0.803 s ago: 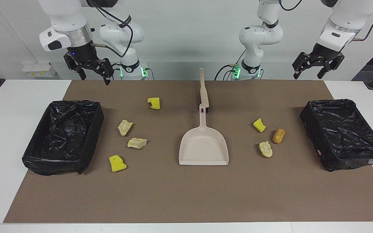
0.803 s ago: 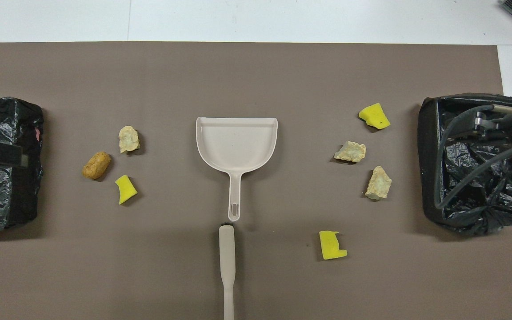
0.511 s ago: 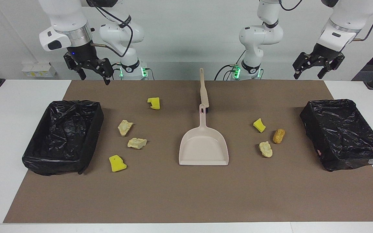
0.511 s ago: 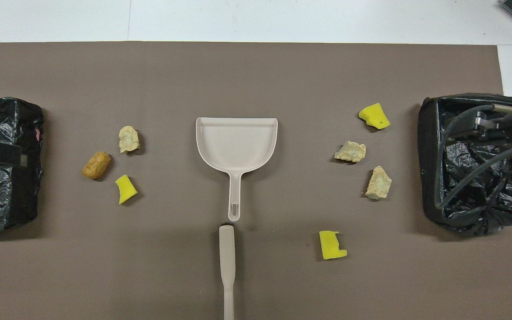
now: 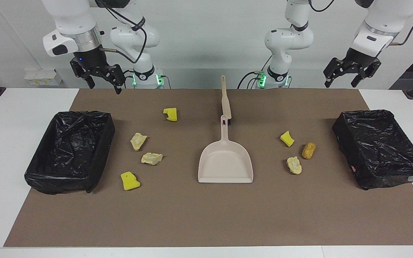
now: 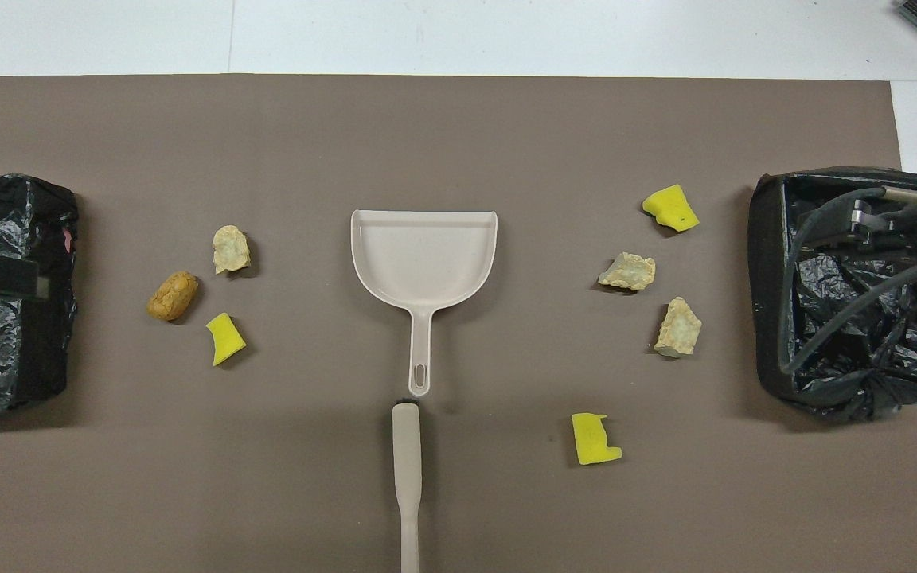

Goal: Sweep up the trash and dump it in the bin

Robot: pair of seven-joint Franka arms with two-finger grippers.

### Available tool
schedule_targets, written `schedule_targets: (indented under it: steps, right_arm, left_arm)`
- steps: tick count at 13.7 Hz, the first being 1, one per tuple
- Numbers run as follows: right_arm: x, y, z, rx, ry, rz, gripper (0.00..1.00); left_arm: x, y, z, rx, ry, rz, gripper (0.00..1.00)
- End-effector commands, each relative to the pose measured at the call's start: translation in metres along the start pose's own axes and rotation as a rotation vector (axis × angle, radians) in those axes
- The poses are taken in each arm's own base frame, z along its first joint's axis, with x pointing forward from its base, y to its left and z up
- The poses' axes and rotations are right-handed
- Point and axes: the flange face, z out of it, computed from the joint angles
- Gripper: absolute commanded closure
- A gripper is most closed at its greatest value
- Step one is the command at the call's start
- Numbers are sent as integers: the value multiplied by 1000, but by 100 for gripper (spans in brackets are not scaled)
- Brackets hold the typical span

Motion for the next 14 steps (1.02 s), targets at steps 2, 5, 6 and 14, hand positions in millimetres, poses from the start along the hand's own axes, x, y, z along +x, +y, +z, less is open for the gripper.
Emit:
schedule_targets:
  steps: [2,5,6,14]
  right_arm:
    - [0,1,-4,14,7,-21,0]
    - [0,0,-3,15,5,-23,0]
    - [-1,0,0,15,-3,-23,0]
    - [-4,-20,24,59,16,-28,0]
  left_arm:
    - [-7,6,-3,-11,-3,5,0]
    - [-10,8,-3,-10,-11,6,0]
    - [-13,11,0,-10,-19,11,0]
    - [-66,33,23,6,-76,52,0]
